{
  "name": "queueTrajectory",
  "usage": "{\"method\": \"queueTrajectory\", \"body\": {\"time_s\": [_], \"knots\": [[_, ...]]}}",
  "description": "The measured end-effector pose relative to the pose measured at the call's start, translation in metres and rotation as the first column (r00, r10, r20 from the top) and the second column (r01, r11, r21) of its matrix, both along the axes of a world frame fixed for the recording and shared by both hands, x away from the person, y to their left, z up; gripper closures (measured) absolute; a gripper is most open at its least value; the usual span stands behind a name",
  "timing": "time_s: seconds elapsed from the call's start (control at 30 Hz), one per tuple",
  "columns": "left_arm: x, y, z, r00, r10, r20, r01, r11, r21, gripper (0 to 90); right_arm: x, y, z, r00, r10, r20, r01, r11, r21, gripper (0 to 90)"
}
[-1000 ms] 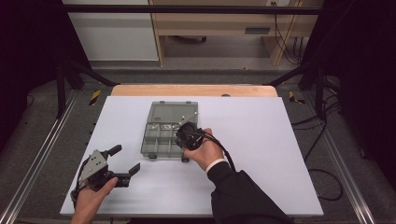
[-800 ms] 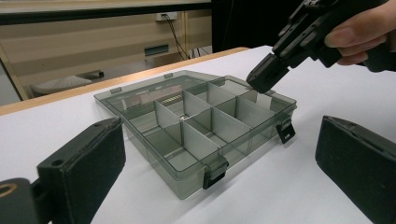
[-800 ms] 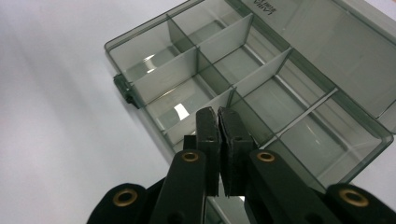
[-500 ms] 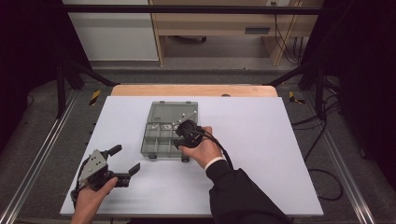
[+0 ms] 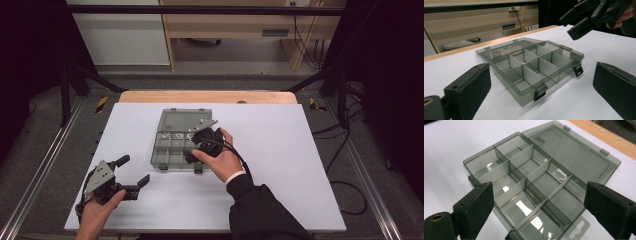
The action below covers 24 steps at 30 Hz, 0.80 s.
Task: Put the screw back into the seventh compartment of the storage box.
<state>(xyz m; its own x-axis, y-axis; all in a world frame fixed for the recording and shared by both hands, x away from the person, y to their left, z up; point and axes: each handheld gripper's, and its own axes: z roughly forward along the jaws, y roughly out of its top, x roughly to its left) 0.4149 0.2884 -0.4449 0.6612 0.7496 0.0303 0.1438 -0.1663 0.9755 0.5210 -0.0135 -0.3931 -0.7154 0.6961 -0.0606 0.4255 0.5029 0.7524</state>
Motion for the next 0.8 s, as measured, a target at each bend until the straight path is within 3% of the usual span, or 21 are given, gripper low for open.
{"method": "queueTrajectory", "body": {"time_s": [0.13, 0.27, 0.3, 0.33, 0.47, 0.53, 0.8], "knots": [[0.000, 0.002, 0.001, 1.0000, 0.009, 0.000, -0.009, 0.9999, -0.005, 1.3, -0.004, -0.020, 0.005, 0.9991, -0.029, 0.029, 0.028, 0.998, 0.048, 8.8], [0.000, 0.003, 0.001, 0.9999, 0.016, 0.002, -0.016, 0.9998, -0.009, 1.2, -0.007, -0.033, 0.006, 0.9971, -0.062, 0.044, 0.059, 0.997, 0.054, 9.7], [0.000, 0.003, 0.001, 0.9998, 0.017, 0.002, -0.017, 0.9998, -0.009, 1.2, -0.008, -0.038, 0.007, 0.9952, -0.074, 0.063, 0.070, 0.996, 0.060, 10.4], [0.000, 0.004, 0.001, 0.9998, 0.019, 0.002, -0.019, 0.9998, -0.010, 1.2, -0.009, -0.047, 0.007, 0.9897, -0.091, 0.110, 0.084, 0.994, 0.074, 10.5], [0.000, 0.008, 0.002, 0.9996, 0.027, 0.007, -0.027, 0.9996, -0.007, 1.2, -0.011, -0.059, 0.007, 0.9818, -0.116, 0.150, 0.106, 0.991, 0.076, 10.3], [0.000, 0.011, 0.002, 0.9991, 0.041, 0.011, -0.041, 0.9991, 0.006, 1.1, -0.012, -0.068, 0.007, 0.9799, -0.125, 0.155, 0.114, 0.990, 0.082, 10.3], [0.000, 0.019, 0.003, 0.9978, 0.065, 0.012, -0.065, 0.9979, -0.005, 1.0, -0.019, -0.098, 0.004, 0.9719, -0.154, 0.178, 0.140, 0.986, 0.089, 13.4]]}}
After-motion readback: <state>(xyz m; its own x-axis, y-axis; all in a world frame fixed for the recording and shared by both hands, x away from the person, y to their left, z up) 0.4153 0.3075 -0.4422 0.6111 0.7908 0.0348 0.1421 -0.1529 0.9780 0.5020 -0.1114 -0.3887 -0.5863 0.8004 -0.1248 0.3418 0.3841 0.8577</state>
